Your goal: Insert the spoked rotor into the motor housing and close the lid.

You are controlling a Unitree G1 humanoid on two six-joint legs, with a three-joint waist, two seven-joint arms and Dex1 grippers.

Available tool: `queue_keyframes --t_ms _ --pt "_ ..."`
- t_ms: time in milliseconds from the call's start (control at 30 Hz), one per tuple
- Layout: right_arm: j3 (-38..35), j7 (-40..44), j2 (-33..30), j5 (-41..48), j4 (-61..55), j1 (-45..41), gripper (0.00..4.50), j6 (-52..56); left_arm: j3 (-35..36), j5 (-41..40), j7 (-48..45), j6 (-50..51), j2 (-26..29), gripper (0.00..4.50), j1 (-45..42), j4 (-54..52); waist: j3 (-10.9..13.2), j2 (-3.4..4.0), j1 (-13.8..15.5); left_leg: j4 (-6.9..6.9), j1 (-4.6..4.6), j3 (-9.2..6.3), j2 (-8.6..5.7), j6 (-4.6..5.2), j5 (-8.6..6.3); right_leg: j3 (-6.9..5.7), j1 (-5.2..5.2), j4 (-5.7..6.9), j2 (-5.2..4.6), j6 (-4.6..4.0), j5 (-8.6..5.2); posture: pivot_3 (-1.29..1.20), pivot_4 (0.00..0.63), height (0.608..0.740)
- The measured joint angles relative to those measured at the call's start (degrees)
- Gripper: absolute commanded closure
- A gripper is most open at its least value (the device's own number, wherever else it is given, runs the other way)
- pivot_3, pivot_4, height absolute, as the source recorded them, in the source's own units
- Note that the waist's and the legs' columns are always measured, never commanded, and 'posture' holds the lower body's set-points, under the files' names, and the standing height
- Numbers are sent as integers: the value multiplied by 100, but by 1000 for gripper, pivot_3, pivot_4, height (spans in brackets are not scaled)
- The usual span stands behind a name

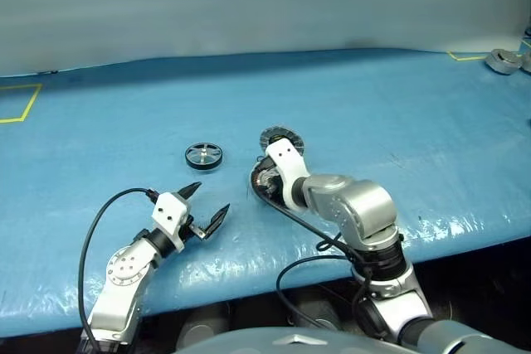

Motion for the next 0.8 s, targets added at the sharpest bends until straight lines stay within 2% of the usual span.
queue_keyframes --t_ms 167,500,733,800 --pt "104 -277 587 269 -13 241 2721 28 202 -65 81 109 33 0 55 -220 3 5 0 -2 8 -1 -5 0 -1 0 -3 -3 -4 14 -8 0 150 740" --pt "58 -685 731 634 -22 231 2721 123 294 -67 190 357 44 0 181 -557 9 16 3 -8 6 -7 -8 -2 -2 -4 -6 -5 -6 12 -10 0 150 740" --pt "309 -752 170 881 -332 150 2721 196 231 -63 267 485 7 0 178 -659 16 25 45 -8 -15 -13 -18 0 -3 -10 -13 -11 -13 -3 -1 0 150 740" --pt "555 -636 -234 959 -474 56 2721 134 199 -64 267 509 4 0 173 -659 21 31 52 -5 -17 -15 -22 2 -4 -13 -13 -14 -17 -1 -2 0 150 740"
